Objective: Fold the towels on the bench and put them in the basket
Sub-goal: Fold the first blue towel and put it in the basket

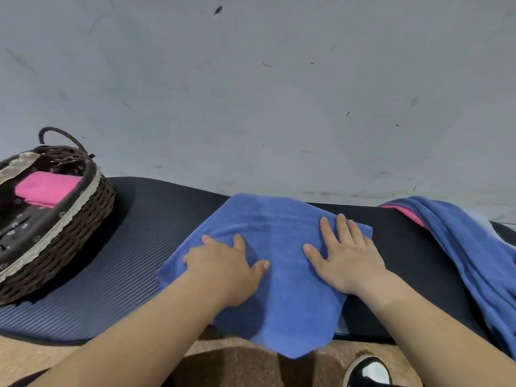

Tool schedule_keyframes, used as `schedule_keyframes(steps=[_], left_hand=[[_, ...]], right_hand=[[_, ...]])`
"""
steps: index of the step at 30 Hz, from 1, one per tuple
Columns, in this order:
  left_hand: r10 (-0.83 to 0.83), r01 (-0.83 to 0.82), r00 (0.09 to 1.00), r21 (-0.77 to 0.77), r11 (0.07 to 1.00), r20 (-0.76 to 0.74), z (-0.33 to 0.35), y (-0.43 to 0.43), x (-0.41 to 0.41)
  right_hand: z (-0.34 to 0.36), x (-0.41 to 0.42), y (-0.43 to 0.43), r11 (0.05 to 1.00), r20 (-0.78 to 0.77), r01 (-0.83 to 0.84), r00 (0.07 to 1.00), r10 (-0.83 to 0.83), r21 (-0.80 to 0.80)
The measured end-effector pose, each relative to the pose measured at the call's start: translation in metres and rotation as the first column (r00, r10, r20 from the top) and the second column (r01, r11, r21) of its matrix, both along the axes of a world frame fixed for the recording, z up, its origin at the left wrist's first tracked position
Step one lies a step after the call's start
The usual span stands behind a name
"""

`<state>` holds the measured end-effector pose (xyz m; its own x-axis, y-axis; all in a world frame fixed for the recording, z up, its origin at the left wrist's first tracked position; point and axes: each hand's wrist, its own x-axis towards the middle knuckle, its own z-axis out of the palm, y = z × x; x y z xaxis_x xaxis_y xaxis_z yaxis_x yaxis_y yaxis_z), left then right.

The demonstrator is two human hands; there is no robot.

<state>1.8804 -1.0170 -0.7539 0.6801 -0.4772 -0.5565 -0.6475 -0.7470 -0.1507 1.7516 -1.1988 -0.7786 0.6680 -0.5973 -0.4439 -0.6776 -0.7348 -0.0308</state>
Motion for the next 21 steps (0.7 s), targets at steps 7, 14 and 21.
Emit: schedule_keyframes(steps=[7,14,21], left_hand=[[-0.145,0.157,0.987,-0.269,0.950,0.063,-0.030,-0.016,0.047],[-0.333,0.354,0.934,-0.430,0.831,0.127,-0.016,0.000,0.017],[-0.454,0.437,0.889,-0.389,0.811,0.051,-0.037,0.030,-0.027]], right_hand=[[0.033,-0.018,0.018,0.996,-0.241,-0.016,0.970,-0.004,-0.082],[0.066,-0.032,0.038,0.992,-0.296,-0.119,0.950,0.102,-0.041],[0.033,-0.036,0.030,0.953,0.153,-0.301,0.943,0.296,0.012]])
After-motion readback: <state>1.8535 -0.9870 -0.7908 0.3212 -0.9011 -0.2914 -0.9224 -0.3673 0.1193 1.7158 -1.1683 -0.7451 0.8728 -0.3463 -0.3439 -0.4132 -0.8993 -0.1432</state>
